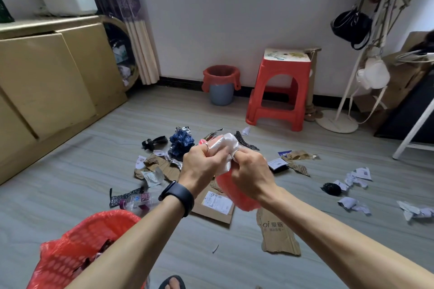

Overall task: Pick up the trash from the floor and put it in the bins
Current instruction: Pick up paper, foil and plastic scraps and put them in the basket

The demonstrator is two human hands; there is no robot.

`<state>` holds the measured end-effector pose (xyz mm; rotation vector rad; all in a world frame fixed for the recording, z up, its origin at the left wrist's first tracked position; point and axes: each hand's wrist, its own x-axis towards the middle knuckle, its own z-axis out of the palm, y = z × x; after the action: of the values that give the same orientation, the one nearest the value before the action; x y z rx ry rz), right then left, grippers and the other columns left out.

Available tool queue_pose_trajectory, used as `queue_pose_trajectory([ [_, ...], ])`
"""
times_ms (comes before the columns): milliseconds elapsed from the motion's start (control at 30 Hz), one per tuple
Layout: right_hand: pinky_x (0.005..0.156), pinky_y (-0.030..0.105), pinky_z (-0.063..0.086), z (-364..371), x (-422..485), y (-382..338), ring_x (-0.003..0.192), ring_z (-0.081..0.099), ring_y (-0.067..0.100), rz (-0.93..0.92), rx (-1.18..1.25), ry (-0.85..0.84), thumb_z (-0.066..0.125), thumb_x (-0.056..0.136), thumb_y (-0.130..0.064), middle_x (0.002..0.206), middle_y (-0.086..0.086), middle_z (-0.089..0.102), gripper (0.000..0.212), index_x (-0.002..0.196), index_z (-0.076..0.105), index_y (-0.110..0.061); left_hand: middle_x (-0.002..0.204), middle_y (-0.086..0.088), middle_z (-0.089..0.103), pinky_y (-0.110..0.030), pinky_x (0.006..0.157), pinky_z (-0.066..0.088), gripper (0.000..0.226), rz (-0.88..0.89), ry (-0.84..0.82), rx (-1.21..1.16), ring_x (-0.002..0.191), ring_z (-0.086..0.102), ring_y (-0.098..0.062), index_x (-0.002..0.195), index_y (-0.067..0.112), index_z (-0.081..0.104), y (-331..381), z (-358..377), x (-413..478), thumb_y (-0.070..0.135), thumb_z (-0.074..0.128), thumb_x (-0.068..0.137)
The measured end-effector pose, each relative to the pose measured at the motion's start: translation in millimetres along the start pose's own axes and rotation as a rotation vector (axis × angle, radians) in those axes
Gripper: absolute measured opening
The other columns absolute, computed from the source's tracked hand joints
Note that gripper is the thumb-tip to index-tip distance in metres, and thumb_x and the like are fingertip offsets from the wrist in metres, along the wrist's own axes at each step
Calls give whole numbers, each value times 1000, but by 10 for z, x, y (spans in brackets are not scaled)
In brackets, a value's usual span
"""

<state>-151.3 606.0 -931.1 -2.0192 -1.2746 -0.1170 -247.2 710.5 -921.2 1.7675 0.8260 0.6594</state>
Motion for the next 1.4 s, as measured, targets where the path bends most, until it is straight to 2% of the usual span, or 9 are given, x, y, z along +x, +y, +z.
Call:
queue_pose_trajectory([
  [133, 88, 26, 43, -72, -7, -1, 106, 55, 19, -120, 130, -183, 51, 91, -14, 124, 3, 61, 25, 110, 68, -13, 93, 7, 76, -30, 77, 59, 75, 18, 1, -93, 86, 72, -8, 117, 30, 69, -10, -81, 15, 67, 82, 54],
  [267, 110, 27, 31, -125, -16, -17, 128, 39, 11, -175, 13, -320, 52, 96, -30, 151, -12, 43, 41, 137, 54, -34, 97, -8, 75, -28, 70, 60, 37, -42, -10, -374, 84, 74, -18, 110, 13, 72, 45, -198, 20, 15, 84, 74],
  [400, 116, 38, 30, -143, -62, 3, 133, 38, 15, -103, -62, -302, 56, 91, -54, 149, -8, 47, 53, 141, 51, -36, 91, 2, 76, -21, 63, 58, 28, 28, 65, -109, 78, 73, -9, 102, 24, 76, -57, -274, 60, 7, 76, 79],
  [600, 105, 55, 42, -223, -3, 198, 138, 38, 29, 564, 431, -389, 83, 58, -68, 160, 3, 25, 131, 155, 2, -37, 92, 11, 76, -20, 73, 58, 23, 130, 199, -130, 85, 71, -1, 100, 24, 78, -108, -410, 107, 17, 82, 78],
  [767, 79, 57, 57, -126, 45, 232, 103, 69, 36, 684, 1009, -351, 90, 66, -13, 129, 9, 61, 87, 135, 40, -34, 98, 13, 75, -21, 80, 58, 28, 311, 110, 64, 90, 70, 1, 99, 30, 77, -59, -281, 32, 12, 79, 79],
  [867, 86, 62, 53, -161, 136, 152, 100, 69, 40, 724, 1150, -238, 76, 78, -25, 118, 13, 65, 46, 118, 58, -12, 106, -1, 73, -24, 75, 60, 32, 603, 111, 352, 90, 72, -11, 106, 26, 74, -176, -242, 27, 15, 79, 77],
  [1100, 81, 57, 58, -184, 183, 122, 97, 72, 33, 758, 1203, -237, 82, 78, -28, 122, 12, 65, 62, 131, 50, -23, 113, -5, 72, -30, 79, 59, 17, 1161, 31, 614, 100, 70, -18, 104, 12, 65, -227, -98, -54, 24, 61, 93],
  [1233, 65, 43, 54, -231, 150, 207, 81, 70, 25, 637, 982, -192, 80, 80, -11, 101, 4, 72, 30, 105, 67, -22, 104, -4, 71, -34, 64, 59, 26, 1210, -10, 698, 96, 68, -20, 115, 15, 50, -264, -98, -65, 15, 54, 90],
  [1400, 55, 25, 49, -272, 109, 254, 73, 64, 17, 573, 947, -187, 69, 81, 6, 92, 6, 70, 29, 98, 73, -17, 136, -11, 44, -54, 100, 41, 81, 1042, 104, 952, 126, 45, -31, 132, 20, 41, -232, -150, 57, 62, 72, 70],
])
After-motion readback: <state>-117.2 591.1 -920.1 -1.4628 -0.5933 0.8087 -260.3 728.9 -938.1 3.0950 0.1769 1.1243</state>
